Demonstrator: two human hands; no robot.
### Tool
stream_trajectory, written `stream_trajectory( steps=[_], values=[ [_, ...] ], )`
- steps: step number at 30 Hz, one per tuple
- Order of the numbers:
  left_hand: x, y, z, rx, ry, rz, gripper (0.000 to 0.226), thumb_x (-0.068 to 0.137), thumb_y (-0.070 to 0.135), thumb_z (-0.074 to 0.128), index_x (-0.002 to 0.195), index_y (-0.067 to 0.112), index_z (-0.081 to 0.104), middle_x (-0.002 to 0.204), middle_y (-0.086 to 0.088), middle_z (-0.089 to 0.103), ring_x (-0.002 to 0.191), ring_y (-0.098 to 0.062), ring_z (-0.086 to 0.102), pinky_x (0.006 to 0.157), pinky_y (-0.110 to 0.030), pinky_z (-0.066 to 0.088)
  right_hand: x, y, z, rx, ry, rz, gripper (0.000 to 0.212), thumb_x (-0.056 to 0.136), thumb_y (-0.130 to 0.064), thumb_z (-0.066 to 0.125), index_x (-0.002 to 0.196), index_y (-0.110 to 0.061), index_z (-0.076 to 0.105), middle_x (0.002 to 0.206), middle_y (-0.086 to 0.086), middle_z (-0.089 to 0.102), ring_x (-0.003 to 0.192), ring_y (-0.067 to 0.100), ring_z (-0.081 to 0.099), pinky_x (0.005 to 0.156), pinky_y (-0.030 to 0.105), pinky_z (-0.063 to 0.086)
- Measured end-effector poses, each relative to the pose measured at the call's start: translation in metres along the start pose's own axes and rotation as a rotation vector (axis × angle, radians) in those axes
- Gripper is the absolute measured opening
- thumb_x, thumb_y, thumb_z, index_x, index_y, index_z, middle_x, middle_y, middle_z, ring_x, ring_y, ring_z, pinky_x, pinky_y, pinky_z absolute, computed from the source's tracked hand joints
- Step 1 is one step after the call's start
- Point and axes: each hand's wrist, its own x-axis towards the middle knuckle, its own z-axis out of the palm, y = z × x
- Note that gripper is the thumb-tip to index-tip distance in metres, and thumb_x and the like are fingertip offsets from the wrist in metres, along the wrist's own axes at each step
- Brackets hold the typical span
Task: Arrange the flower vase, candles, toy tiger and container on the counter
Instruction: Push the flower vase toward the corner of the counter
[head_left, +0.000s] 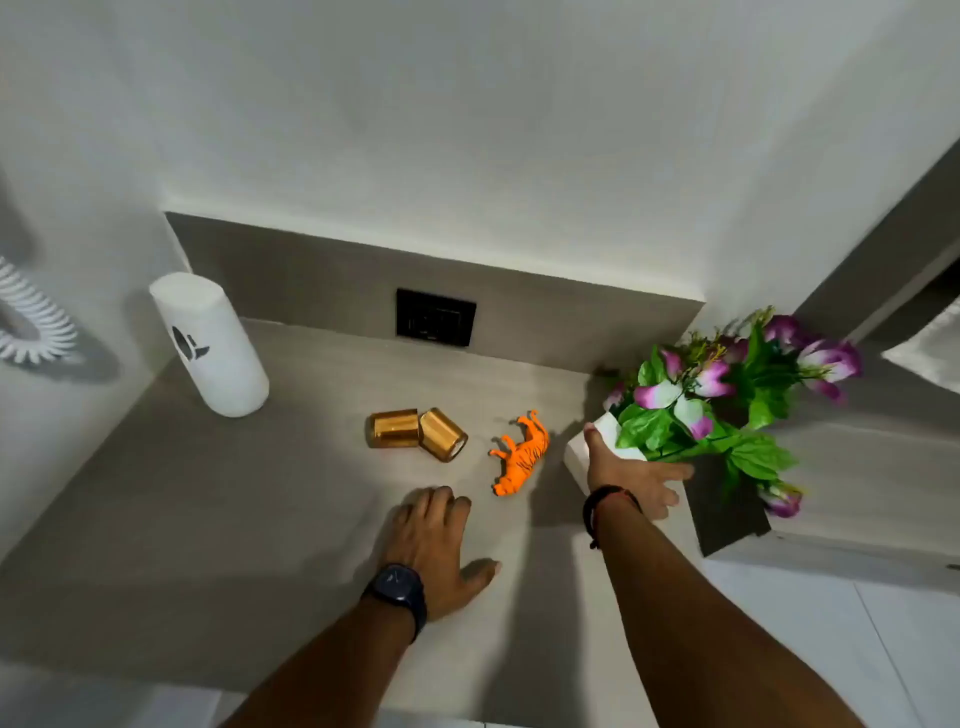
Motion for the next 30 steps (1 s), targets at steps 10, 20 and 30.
stream_trajectory(
  steps=[10,20,30],
  values=[
    [0.021,-0.011,0.035,0.007,0.070,-0.032,0.076,0.070,0.074,0.046,0.116,0.013,0.052,0.120,-0.013,0.056,0.121,-0.036,0.045,0.102,-0.051,0.038,0.027,-0.002,0.039,0.070,-0.005,-0.076,0.098,0.057,-0.052,0.077,0.127,-0.004,0.029,0.119,0.025,0.057,0.109,0.045,0.053,0.087,0.044,0.043],
    [0.033,-0.012,0.050,0.004,0.068,-0.031,0.084,0.076,0.074,0.037,0.136,0.015,0.040,0.143,-0.011,0.044,0.136,-0.032,0.031,0.111,-0.050,0.026,0.055,0.036,0.051,0.300,-0.057,-0.391,0.097,0.052,-0.027,0.084,0.133,-0.020,0.031,0.117,0.013,0.061,0.103,0.029,0.058,0.092,0.037,0.048],
    [0.035,-0.015,0.057,0.021,0.074,-0.028,0.083,0.077,0.075,0.035,0.139,0.019,0.035,0.146,-0.010,0.040,0.138,-0.032,0.027,0.111,-0.050,0.023,0.083,0.022,0.062,0.315,-0.097,-0.456,0.067,0.057,-0.018,0.087,0.111,-0.019,0.048,0.117,0.018,0.062,0.106,0.033,0.059,0.094,0.034,0.044]
  ],
)
